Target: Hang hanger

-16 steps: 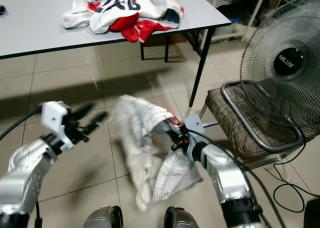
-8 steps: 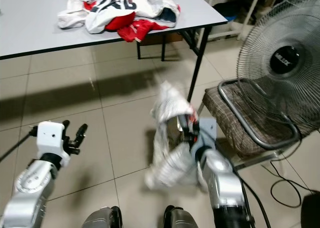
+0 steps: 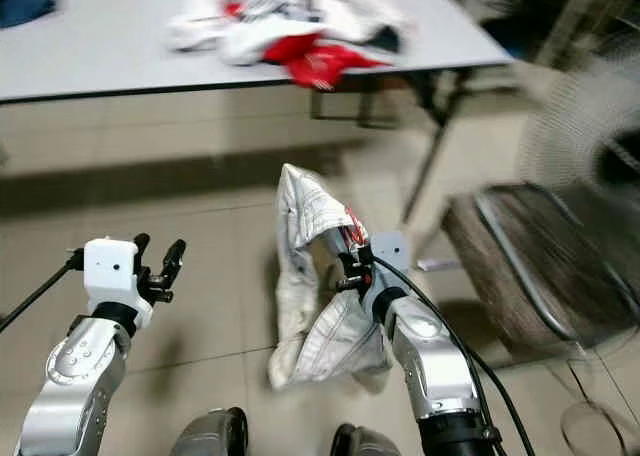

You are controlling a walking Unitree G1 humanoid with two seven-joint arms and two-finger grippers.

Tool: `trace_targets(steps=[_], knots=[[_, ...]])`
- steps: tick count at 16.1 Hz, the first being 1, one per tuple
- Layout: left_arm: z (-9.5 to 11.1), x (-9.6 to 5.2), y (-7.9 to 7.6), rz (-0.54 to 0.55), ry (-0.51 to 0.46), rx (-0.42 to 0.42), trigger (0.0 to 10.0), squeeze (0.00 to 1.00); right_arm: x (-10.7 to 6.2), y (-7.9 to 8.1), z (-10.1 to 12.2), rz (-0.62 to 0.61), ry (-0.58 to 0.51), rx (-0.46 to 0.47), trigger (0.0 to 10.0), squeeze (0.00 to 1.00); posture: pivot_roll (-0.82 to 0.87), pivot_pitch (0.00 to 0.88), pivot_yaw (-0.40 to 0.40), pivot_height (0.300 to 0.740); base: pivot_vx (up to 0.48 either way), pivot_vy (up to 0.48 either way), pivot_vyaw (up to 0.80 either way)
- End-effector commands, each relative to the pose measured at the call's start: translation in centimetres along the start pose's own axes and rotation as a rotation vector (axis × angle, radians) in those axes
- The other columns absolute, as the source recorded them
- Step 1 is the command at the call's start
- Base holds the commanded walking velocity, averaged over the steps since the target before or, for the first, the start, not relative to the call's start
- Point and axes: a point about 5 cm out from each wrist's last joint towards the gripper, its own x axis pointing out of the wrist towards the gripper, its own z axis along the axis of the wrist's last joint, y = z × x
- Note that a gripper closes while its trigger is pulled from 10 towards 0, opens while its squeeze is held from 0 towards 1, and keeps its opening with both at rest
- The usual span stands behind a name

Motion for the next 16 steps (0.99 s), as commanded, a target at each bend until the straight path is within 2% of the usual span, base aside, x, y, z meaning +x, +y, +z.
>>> trace_targets(steps=[1,3,5,8,12,14,16], knots=[[-0.1,-0.2,0.2,0.018,0.013,0.012,10.0,0.01,0.0,0.7,1.8,0.045,-0.085,-0.061,10.0,0.0,-0.05,0.158,-0.003,0.74,0.311,0.0,0.8],[0.1,-0.3,0.5,0.028,0.011,0.01,10.0,0.02,0.3,2.0,2.1,0.159,-0.082,-0.042,10.0,0.0,-0.04,0.157,-0.009,0.74,0.315,0.0,0.72],[0.1,-0.4,0.5,0.031,0.009,0.004,10.0,0.01,0.5,2.4,2.2,0.186,-0.084,-0.056,10.0,0.0,-0.03,0.157,-0.01,0.74,0.315,0.0,0.8],[0.1,-0.5,0.4,0.025,0.01,0.004,10.0,0.02,0.4,2.5,2.3,0.178,-0.12,-0.11,10.0,0.0,-0.03,0.157,-0.01,0.74,0.322,0.0,0.8],[0.2,-0.4,0.5,0.024,0.015,0.008,10.0,0.01,0.2,3.0,2.4,0.22,-0.145,-0.109,10.0,0.0,-0.03,0.156,-0.003,0.74,0.324,0.0,0.77],[0.1,-0.5,0.5,0.023,0.018,0.008,10.0,0.02,0.3,2.9,2.4,0.215,-0.142,-0.056,10.0,0.0,-0.02,0.157,0.004,0.74,0.322,0.0,0.7],[0.0,-0.7,0.5,0.017,0.024,0.012,10.0,0.02,0.1,3.0,2.2,0.234,-0.131,-0.05,10.0,0.0,-0.02,0.154,0.009,0.74,0.319,0.0,0.7]])
